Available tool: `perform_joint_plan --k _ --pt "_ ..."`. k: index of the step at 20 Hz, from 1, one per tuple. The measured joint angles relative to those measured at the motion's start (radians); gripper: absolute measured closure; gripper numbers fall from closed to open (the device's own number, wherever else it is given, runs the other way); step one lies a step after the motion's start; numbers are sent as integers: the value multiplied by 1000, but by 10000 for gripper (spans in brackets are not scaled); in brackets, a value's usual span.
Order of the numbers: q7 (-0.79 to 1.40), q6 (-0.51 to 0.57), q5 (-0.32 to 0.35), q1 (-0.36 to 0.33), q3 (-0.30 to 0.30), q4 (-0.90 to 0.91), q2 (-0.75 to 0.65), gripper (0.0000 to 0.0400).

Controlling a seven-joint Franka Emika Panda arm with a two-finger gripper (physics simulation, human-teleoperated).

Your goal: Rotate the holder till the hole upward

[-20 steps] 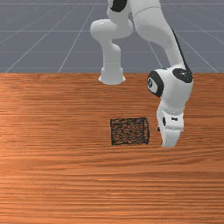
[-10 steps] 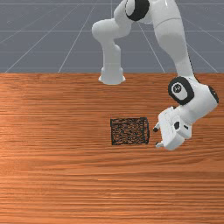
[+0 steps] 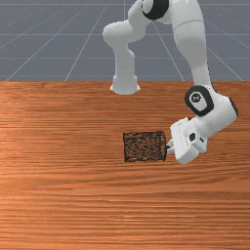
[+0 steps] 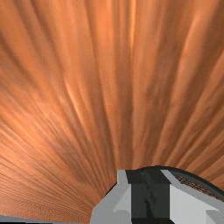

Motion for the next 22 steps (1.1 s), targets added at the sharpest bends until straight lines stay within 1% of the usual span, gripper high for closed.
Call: perform_joint_plan --k 2,4,5,6,7,8,9,11,13,14,17,18,19,22 --pt "-5 54 -7 -14 -4 -58 -30 392" --pt "-6 73 -21 -20 -16 -84 -40 396" --pt "-16 113 -19 -33 -13 -117 -60 242" --pt "-17 119 -24 -36 -18 -125 -62 148" --pt "-16 121 -31 -36 -23 -131 -64 92" --pt "-16 124 -37 -36 -29 -136 -66 56" --pt "-19 135 -40 -40 -31 -146 -71 35" --pt "-25 144 -37 -45 -29 -157 -82 13" --pt "-24 135 -40 -42 -31 -157 -86 5" --pt "-11 91 -54 -25 -44 -132 -69 3" --pt "12 34 -86 3 -71 -110 -41 1" --pt "14 30 -95 5 -79 -112 -36 0" --pt "11 63 -97 -4 -79 -140 -54 0" --pt "5 113 -120 -19 -97 -188 -73 0"
